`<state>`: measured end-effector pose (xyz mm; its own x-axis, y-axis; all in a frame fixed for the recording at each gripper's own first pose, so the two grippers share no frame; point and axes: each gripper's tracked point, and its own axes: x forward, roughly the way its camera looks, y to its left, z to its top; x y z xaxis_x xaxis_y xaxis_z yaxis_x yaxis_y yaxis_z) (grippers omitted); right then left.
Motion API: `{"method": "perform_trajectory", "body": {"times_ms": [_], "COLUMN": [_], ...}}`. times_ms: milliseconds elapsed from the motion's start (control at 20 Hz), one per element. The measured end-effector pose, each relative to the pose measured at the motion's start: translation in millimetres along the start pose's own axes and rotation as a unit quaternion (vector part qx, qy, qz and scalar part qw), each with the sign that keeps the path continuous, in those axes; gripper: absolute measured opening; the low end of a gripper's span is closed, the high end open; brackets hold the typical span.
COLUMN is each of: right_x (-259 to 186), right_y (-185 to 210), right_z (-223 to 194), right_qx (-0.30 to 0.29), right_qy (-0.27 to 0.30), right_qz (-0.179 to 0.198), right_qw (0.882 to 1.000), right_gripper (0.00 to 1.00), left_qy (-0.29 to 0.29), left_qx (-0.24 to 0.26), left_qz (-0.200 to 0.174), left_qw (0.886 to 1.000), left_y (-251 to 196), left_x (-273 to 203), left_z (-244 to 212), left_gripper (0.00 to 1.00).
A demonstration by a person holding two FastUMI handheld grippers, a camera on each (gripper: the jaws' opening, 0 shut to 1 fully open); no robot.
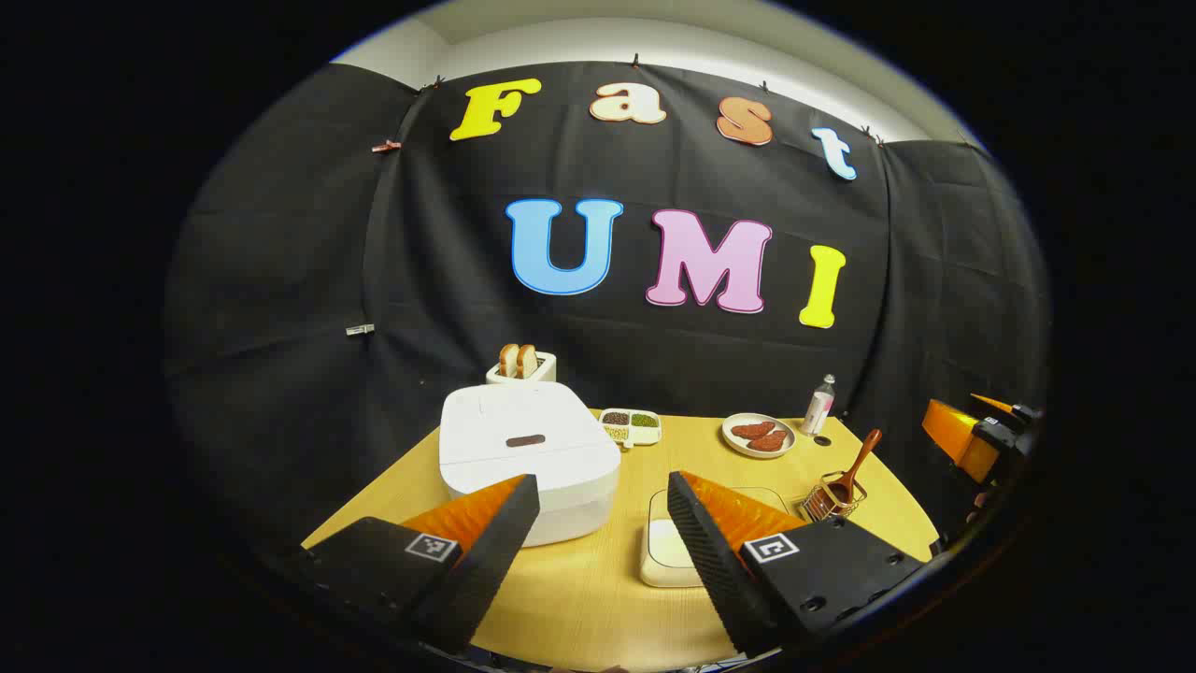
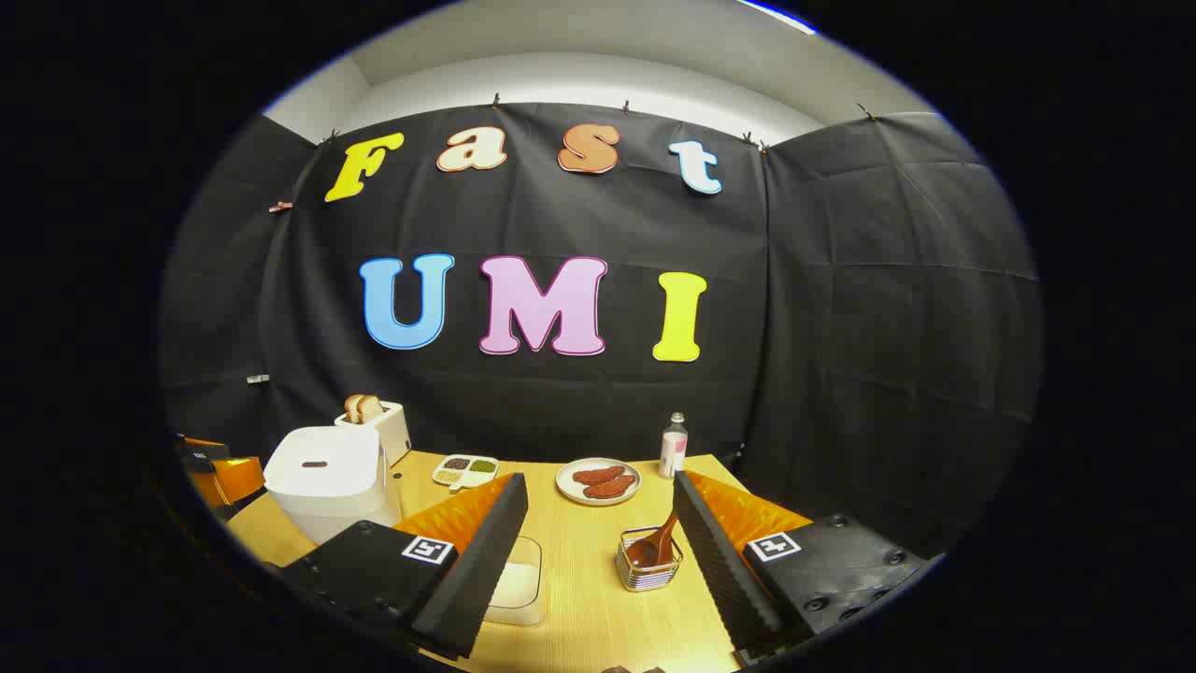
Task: Close the left gripper, press the button to open the rice cooker; take a wooden spoon from the chopstick holder with the right hand, scoop a spoonful of rice and pour it into the rice cooker, then put the wooden spoon back into the chopstick holder.
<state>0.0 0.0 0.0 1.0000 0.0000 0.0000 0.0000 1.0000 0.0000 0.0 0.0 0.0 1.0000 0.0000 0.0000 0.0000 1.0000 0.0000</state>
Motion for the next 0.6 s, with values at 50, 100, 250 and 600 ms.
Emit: {"method": "perform_trajectory", "body": {"times_ms": [50,100,250,600], "right_x": [2,3,7,9], "right_y": [-1,-2,-5,-5], "right_z": [-1,0,1,4], "right_qx": [0.001,0.004,0.012,0.011], "right_qy": [0.000,0.000,-0.002,-0.004], "right_qz": [0.000,-0.001,-0.003,0.001], "right_qw": [1.000,1.000,1.000,1.000], "right_gripper": [0.98,0.98,0.98,0.98], "left_qy": [0.001,0.002,0.001,-0.014], "left_qx": [-0.001,-0.004,-0.001,0.011], "left_qz": [0.001,0.000,-0.001,0.000], "left_qw": [1.000,1.000,1.000,1.000], "left_y": [0,-1,-2,3], "left_x": [1,1,5,13], "left_z": [0,-2,0,9], "left_gripper": [0.96,0.96,0.96,0.95]}}
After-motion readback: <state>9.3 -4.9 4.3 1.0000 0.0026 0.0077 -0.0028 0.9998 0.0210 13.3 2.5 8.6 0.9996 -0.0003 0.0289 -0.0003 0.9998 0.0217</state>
